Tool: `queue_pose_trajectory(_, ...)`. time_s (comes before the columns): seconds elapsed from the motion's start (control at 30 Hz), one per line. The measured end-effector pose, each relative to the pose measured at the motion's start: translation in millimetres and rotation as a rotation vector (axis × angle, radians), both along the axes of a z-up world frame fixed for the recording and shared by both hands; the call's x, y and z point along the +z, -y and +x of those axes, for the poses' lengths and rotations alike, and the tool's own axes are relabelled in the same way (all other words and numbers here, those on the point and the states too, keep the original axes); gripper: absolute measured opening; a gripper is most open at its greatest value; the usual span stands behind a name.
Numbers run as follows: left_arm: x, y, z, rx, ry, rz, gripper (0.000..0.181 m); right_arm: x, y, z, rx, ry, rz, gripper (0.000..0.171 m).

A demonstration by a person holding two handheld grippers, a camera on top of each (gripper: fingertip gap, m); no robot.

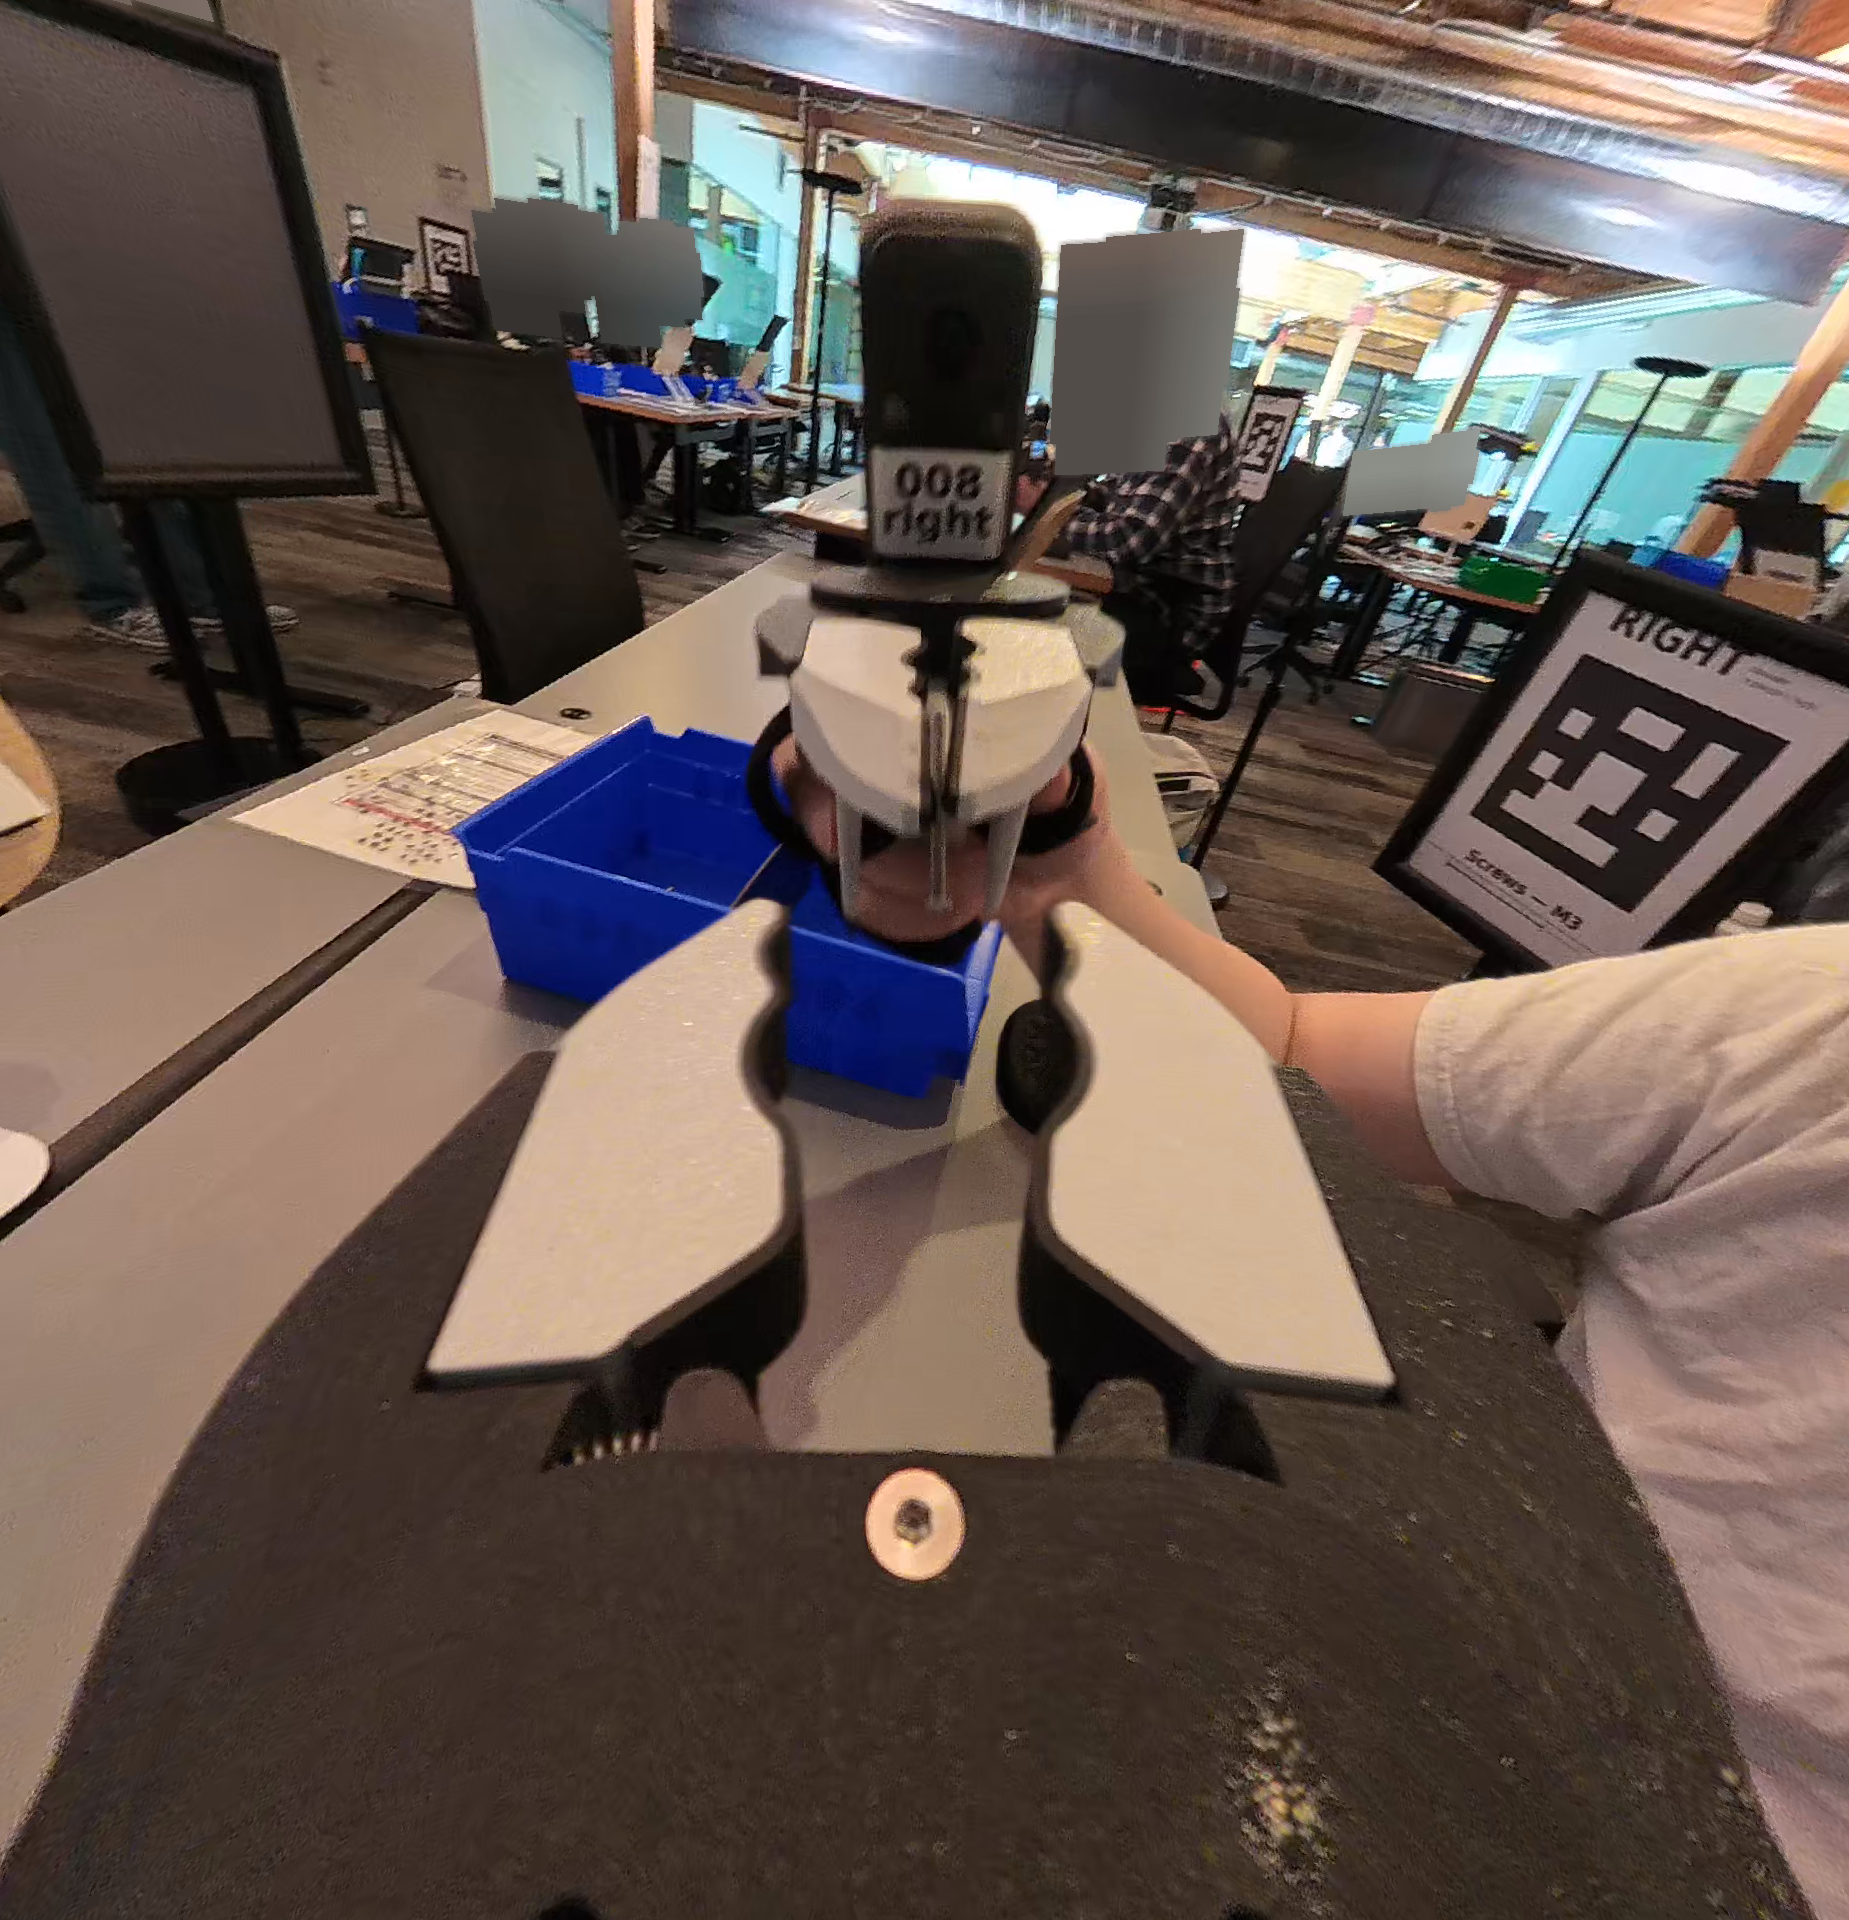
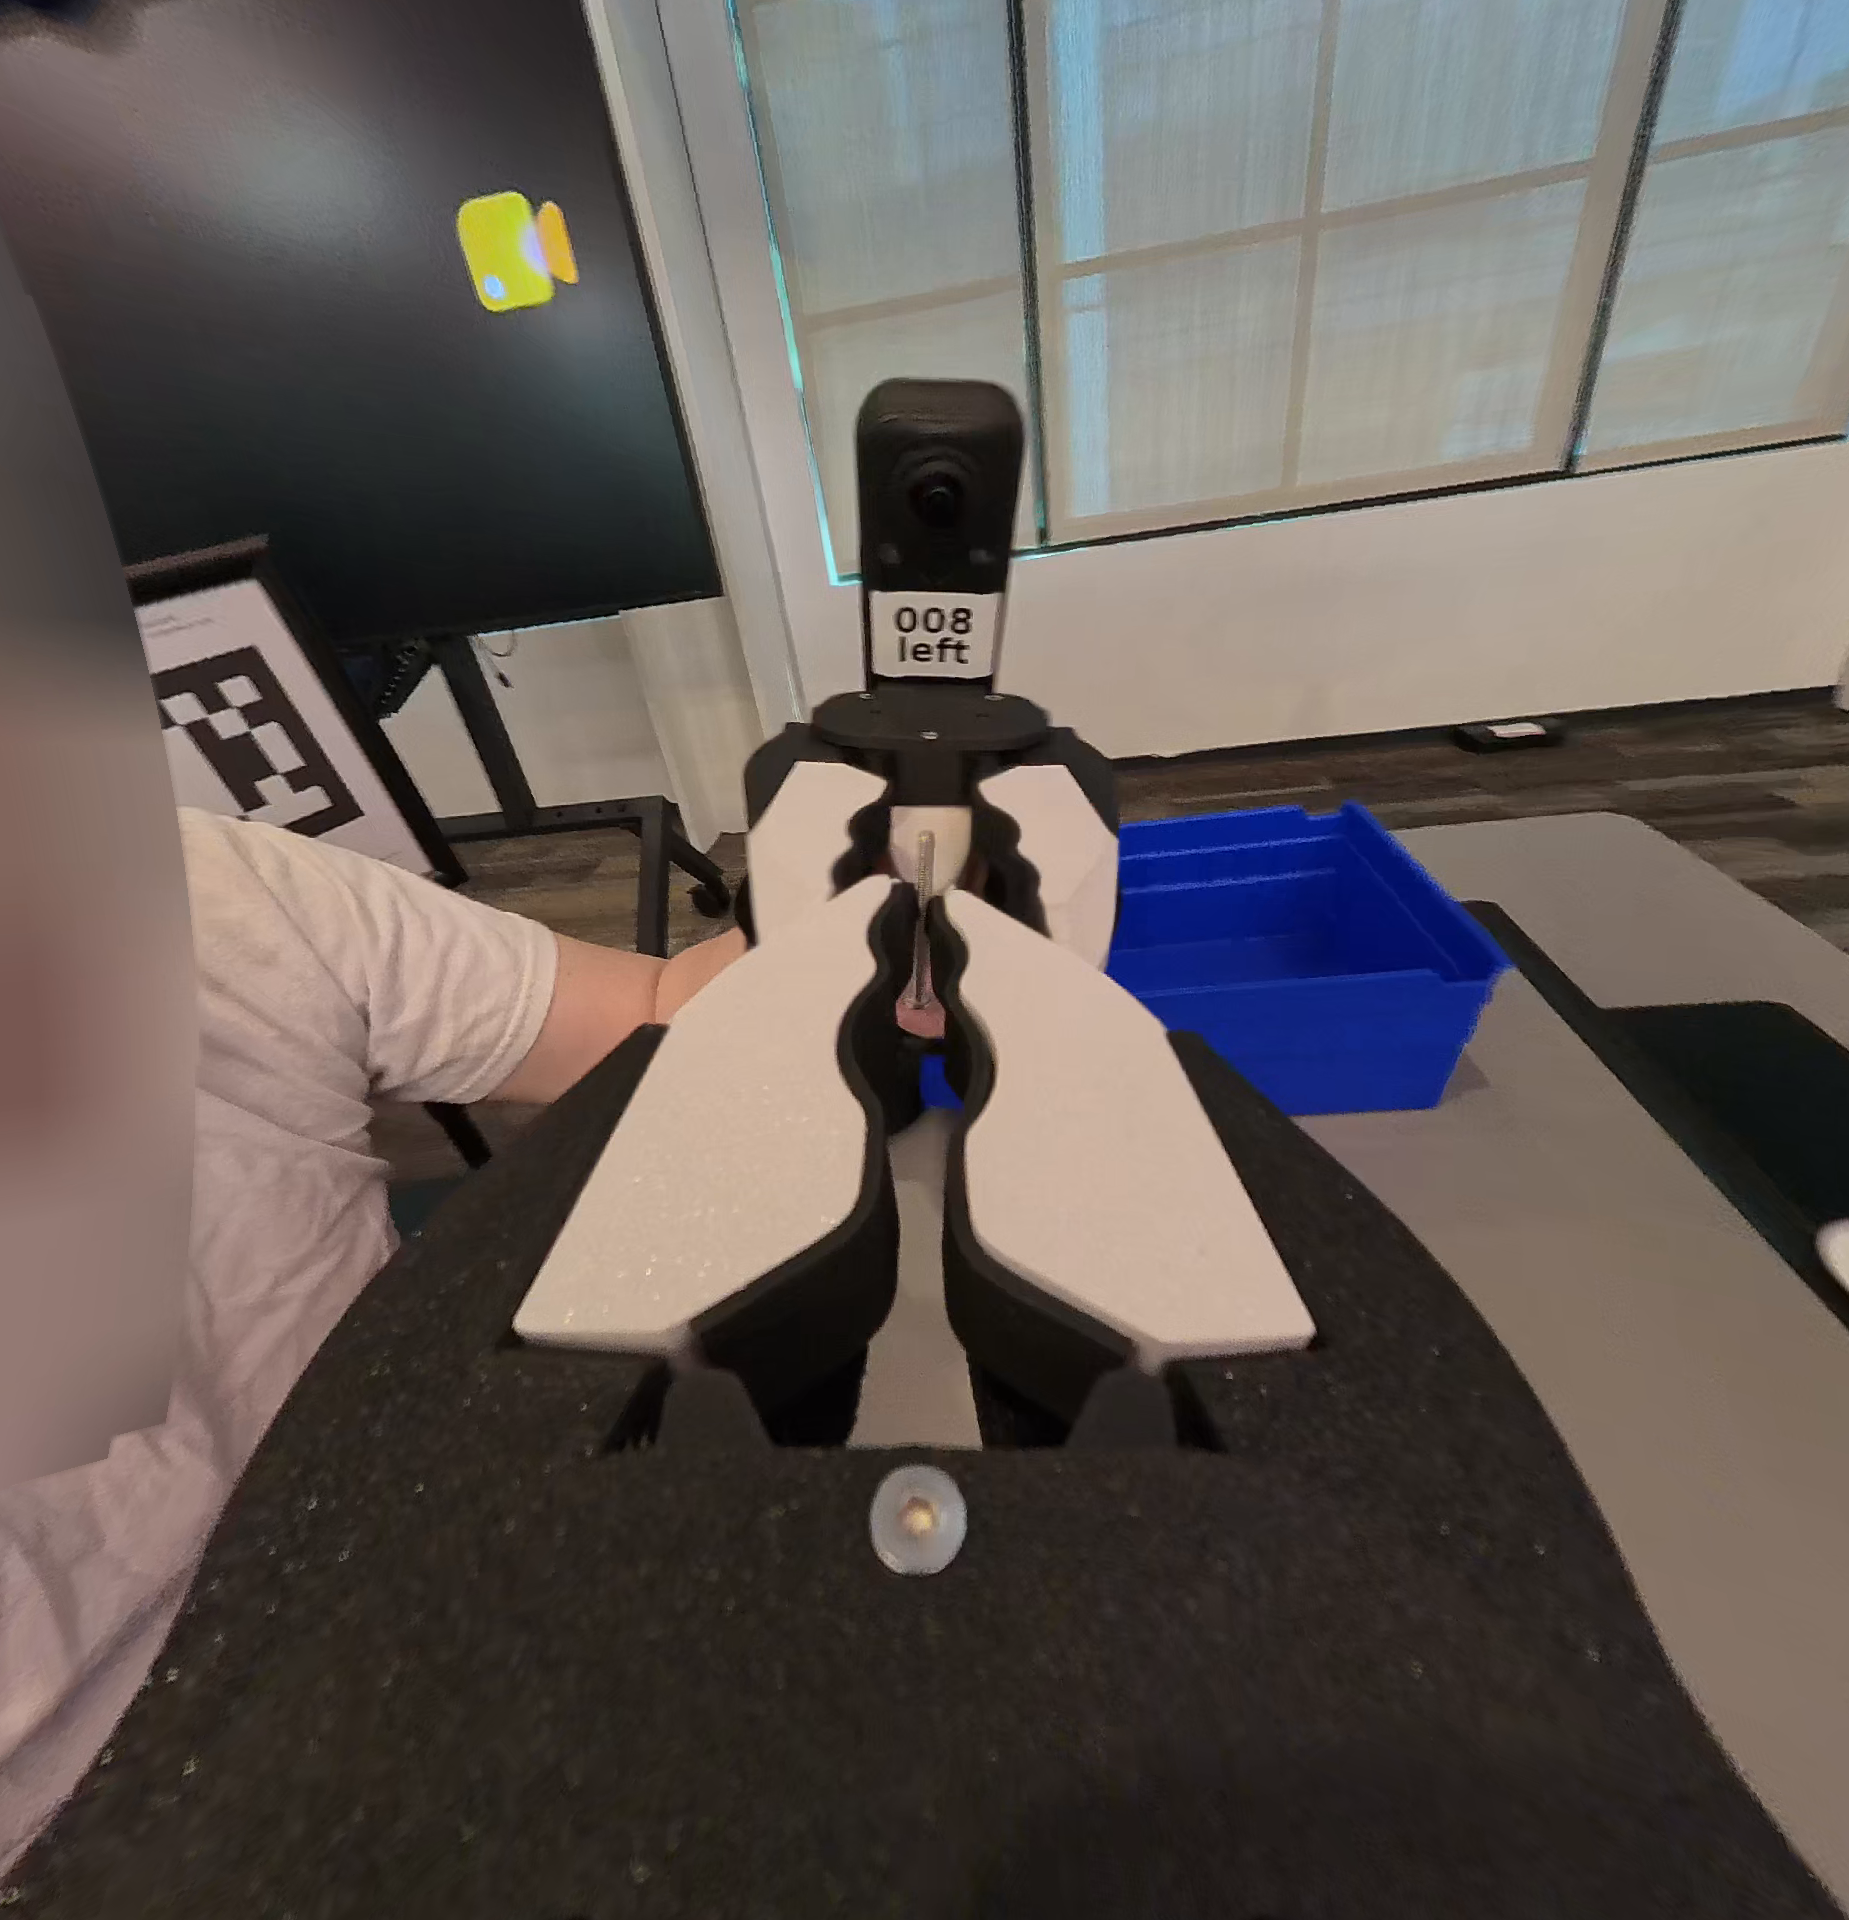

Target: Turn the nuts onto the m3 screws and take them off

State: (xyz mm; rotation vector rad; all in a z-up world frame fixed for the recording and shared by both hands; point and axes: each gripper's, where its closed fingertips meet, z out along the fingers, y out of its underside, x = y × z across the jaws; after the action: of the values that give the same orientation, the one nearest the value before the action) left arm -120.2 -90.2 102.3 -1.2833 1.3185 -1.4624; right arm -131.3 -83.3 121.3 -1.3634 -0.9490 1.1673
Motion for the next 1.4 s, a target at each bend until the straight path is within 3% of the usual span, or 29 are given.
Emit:
queue_pose_trajectory(0.07,1,-4,-3,0.022,-0.018,0.015,0.054,4,-11,28,-0.137,0.076,0.016,0.003)
queue_pose_trajectory(0.13,3,-8,-8,0.04,-0.033,0.037,0.051,-5,-39,91,-0.485,0.288,0.058,0.003)
queue_pose_trajectory(0.23,5,-10,-13,0.056,-0.059,0.065,0.047,-54,-62,222,-0.99,0.722,-0.092,0.003)
queue_pose_trajectory(0.3,6,-7,-15,0.048,-0.065,0.063,0.045,-104,-61,283,-1.081,0.925,-0.302,0.003)
queue_pose_trajectory(0.4,4,-3,-14,0.03,-0.084,0.064,0.045,-172,-67,333,-1.055,1.112,-0.479,0.003)
queue_pose_trajectory(0.53,-2,1,-13,0.015,-0.12,0.08,0.044,-236,-71,347,-0.923,1.19,-0.697,0.003)
queue_pose_trajectory(0.87,1,-14,-13,0.036,-0.093,0.05,0.04,-278,-69,348,-0.737,1.331,-0.967,0.003)
queue_pose_trajectory(1.03,3,-23,-15,0.056,-0.088,0.042,0.04,-277,-74,348,-0.741,1.31,-0.932,0.004)
queue_pose_trajectory(1.23,17,-40,-32,0.148,-0.069,0.059,0.04,-268,-78,351,-0.796,1.267,-0.875,0.016)
queue_pose_trajectory(1.3,30,-58,-55,0.257,-0.062,0.096,0.041,-248,-80,351,-0.85,1.215,-0.812,0.016)
queue_pose_trajectory(1.4,38,-108,-115,0.579,-0.126,0.153,0.036,-195,-85,351,-1.0,1.13,-0.643,0.021)
